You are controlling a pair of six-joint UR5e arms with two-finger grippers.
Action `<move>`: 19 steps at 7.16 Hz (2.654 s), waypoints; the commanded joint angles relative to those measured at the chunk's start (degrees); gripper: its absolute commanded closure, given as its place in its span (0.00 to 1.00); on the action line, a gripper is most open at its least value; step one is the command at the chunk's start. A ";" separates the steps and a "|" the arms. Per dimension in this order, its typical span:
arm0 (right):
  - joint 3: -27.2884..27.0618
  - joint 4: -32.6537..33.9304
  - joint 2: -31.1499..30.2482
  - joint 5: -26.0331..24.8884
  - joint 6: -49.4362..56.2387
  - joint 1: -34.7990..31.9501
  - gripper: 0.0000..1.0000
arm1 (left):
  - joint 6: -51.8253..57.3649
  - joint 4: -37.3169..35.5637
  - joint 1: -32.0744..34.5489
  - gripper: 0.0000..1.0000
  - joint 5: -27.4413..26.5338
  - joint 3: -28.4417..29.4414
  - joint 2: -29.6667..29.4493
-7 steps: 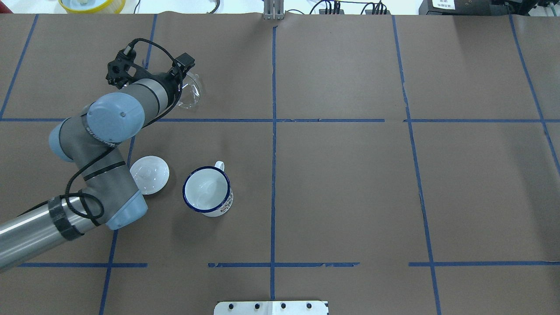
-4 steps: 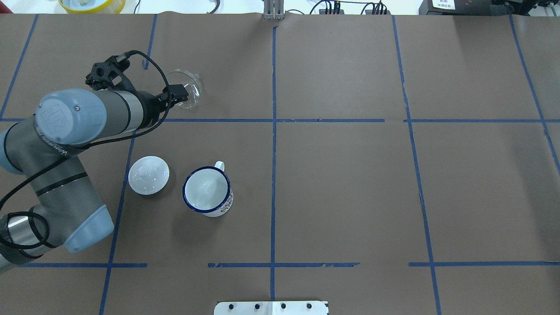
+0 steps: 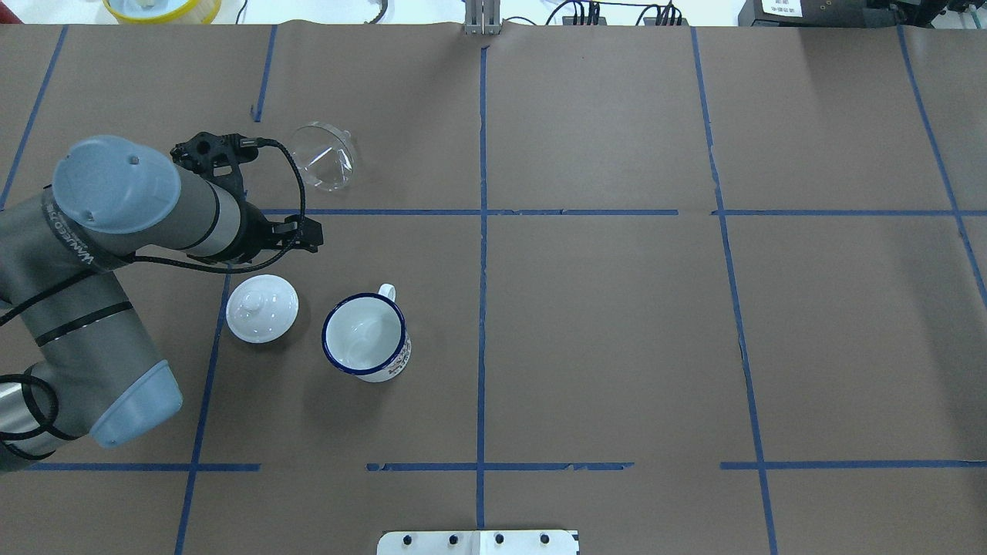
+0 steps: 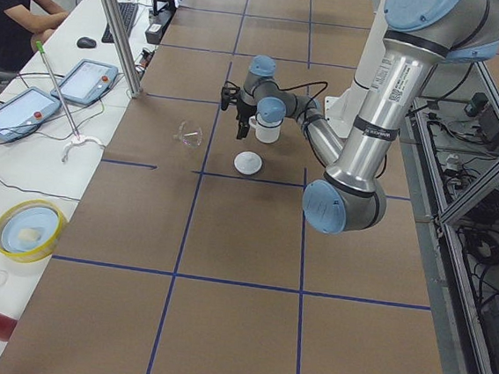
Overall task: Remove funnel from cup
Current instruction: 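Move the left gripper down onto the white round lid and grasp it, then lift the white lid and carry it over the mug opening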
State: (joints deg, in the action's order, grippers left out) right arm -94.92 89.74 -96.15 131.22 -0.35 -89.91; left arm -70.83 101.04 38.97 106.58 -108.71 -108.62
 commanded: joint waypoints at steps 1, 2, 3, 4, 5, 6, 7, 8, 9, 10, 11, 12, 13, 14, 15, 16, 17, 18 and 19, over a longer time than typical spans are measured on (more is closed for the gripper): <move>0.00 0.00 0.00 0.00 0.00 0.00 0.00 | 5.52 -0.41 0.40 0.00 1.09 -0.10 3.48; 0.00 0.00 0.00 0.00 0.00 0.00 0.00 | 4.83 1.60 0.23 0.00 1.08 0.42 4.98; 0.09 0.00 0.00 0.00 0.00 0.00 0.00 | 4.13 3.96 -0.04 0.00 1.08 1.30 6.30; 0.00 0.00 0.00 0.00 0.00 0.00 0.00 | 3.86 5.55 -0.30 0.00 1.00 2.87 6.23; 0.00 0.00 0.00 0.00 0.00 0.00 0.00 | 1.86 5.66 -0.48 0.00 1.00 3.84 5.96; 0.00 0.00 0.00 0.00 0.00 0.00 0.00 | 1.58 5.66 -0.48 0.00 1.00 4.11 5.79; 0.00 0.00 0.00 0.00 0.00 0.00 0.00 | 1.57 5.66 -0.57 0.00 1.00 4.03 5.79; 0.00 0.00 0.00 0.00 0.00 0.00 0.00 | 1.57 5.57 -0.83 0.00 1.00 4.20 5.70; 0.00 0.00 0.00 0.00 0.00 0.00 0.00 | 1.57 5.57 -1.35 0.00 1.08 4.29 5.70; 0.00 0.00 0.00 0.00 0.00 0.00 0.00 | 1.57 5.57 -2.14 0.01 1.08 4.38 5.70; 0.00 0.00 0.00 0.00 0.00 0.00 0.00 | 1.57 5.57 -2.76 0.01 1.08 4.38 5.70; 0.00 0.00 0.00 0.00 0.00 0.00 0.00 | 1.57 5.57 -2.76 0.07 1.08 4.21 5.70; 0.00 0.00 0.00 0.00 0.00 0.00 0.00 | 1.57 5.48 -2.76 0.23 1.08 4.03 5.70; 0.00 0.00 0.00 0.00 0.00 0.00 0.00 | 1.57 5.48 -2.76 0.38 1.08 3.85 5.79; 0.00 0.00 0.00 0.00 0.00 0.00 0.00 | 1.57 5.48 -2.76 0.52 1.00 3.68 5.79; 0.00 0.00 0.00 0.00 0.00 0.00 0.00 | 1.57 5.48 -2.76 0.65 1.00 3.68 5.79; 0.00 0.00 0.00 0.00 0.00 0.00 0.00 | 1.49 5.40 -2.76 0.82 0.91 3.42 5.79; 0.00 0.00 0.00 0.00 0.00 0.00 0.00 | 1.49 5.31 -2.76 1.00 0.91 3.24 5.79; 0.00 0.00 0.00 0.00 0.00 0.00 0.00 | 1.57 4.78 -2.33 1.00 0.91 1.41 6.05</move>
State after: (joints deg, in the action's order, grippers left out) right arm -94.92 89.74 -96.15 131.22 -0.35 -89.91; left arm -69.32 106.26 36.31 107.50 -105.81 -102.75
